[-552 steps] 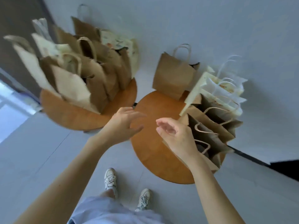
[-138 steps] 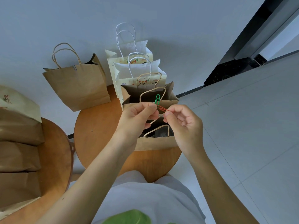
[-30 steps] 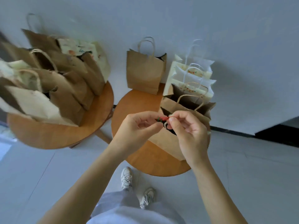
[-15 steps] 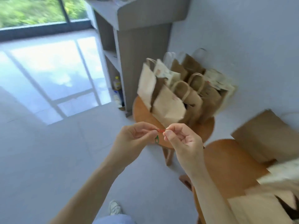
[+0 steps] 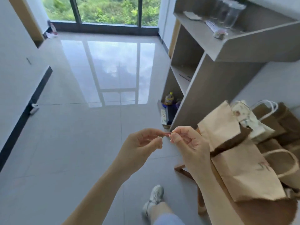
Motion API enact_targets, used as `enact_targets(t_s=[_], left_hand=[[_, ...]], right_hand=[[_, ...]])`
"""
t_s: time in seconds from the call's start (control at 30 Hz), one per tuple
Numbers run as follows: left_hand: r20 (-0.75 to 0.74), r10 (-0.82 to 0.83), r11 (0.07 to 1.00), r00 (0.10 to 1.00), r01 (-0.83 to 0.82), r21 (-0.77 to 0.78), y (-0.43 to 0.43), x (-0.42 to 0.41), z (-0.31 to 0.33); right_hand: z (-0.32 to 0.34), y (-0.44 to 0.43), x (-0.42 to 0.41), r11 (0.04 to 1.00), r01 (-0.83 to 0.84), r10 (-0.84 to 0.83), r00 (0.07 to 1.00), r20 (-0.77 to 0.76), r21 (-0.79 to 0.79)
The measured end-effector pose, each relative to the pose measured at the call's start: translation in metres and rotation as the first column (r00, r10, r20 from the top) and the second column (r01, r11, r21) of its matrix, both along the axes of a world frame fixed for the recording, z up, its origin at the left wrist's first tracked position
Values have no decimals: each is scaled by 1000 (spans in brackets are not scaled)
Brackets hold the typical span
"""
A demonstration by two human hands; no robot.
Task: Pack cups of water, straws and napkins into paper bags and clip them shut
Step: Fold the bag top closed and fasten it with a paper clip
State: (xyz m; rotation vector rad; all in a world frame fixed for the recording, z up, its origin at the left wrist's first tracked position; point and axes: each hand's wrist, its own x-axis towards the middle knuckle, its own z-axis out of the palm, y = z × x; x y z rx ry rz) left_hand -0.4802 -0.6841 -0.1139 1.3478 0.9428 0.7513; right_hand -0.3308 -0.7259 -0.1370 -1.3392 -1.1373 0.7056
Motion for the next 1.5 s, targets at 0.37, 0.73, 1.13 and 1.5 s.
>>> enact_targets(t_s=[0.37,0.73,1.13,1.5], left_hand=[[75,199,979,977,-195,-61,206,94,17],[181,189,974,965,-162,-157,386,150,16],[-68,-178,956,982,189,223,616,180,24],[-18,-538,821,843,529,213,722,298,32]], right_hand=[[1,208,83,996,41,-39,999,-26,76],[8,386,129,994,102,-102,995,8,31],[26,586,144,946,321,-323,942,93,35],[33,660,239,831,536,-548,834,58,152]])
